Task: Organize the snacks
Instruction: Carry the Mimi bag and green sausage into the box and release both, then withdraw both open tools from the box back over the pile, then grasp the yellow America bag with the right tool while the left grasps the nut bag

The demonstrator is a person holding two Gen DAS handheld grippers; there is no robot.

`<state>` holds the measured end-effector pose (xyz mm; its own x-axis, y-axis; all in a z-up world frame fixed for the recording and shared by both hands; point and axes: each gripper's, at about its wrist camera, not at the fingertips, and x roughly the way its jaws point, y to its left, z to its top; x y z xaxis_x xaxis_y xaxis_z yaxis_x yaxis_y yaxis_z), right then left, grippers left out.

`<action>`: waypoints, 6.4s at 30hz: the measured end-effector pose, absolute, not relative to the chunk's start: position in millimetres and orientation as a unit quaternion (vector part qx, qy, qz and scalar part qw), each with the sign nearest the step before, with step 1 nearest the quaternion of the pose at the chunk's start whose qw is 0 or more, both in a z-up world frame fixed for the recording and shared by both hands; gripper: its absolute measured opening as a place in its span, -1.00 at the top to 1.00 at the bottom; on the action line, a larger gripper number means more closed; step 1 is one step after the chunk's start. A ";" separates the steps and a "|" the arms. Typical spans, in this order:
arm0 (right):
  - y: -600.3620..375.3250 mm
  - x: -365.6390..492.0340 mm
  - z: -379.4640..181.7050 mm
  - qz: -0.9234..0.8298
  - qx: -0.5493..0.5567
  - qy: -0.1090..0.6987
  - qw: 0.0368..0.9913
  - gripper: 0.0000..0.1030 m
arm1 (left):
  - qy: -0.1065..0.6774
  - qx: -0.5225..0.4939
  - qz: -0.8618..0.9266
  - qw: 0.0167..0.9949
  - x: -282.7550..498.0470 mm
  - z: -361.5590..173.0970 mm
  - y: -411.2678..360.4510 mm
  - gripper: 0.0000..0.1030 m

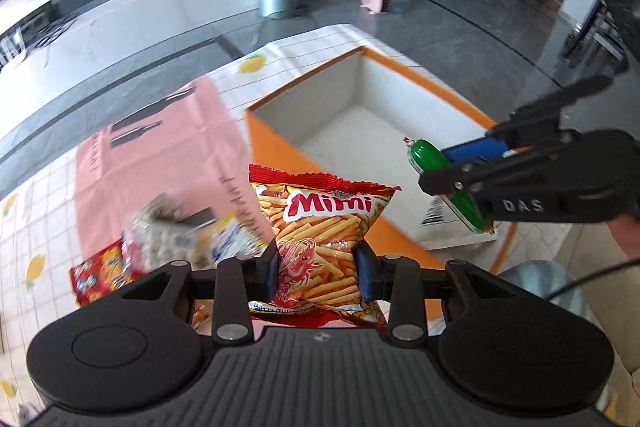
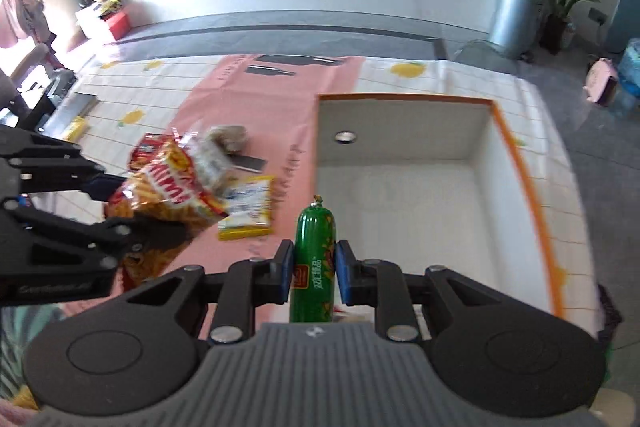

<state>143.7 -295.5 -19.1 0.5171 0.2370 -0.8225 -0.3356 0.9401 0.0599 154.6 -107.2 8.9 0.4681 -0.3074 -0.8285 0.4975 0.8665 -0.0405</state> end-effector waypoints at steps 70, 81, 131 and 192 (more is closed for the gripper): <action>-367.3 271.0 -148.4 0.142 0.056 0.602 0.784 0.33 | 0.499 0.331 -0.380 0.705 230.9 -99.9 -232.8 -0.45; -356.7 226.8 -90.8 0.121 0.029 0.572 0.811 0.18 | 0.484 0.261 -0.319 0.772 190.4 -31.5 -196.3 -0.45; -147.8 155.0 -112.1 0.145 0.017 0.465 0.873 -0.31 | 0.481 -0.118 -0.032 0.868 145.1 -59.3 97.3 -0.45; -147.6 130.9 -175.8 0.186 0.000 0.501 0.845 0.01 | 0.460 -0.167 -0.128 0.863 129.6 -104.6 60.5 0.14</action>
<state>130.9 -147.6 -175.8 0.4282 0.3142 -0.8473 -0.3135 0.9310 0.1868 129.6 60.5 -104.6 0.5440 -0.3736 -0.7513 0.0671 0.9119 -0.4049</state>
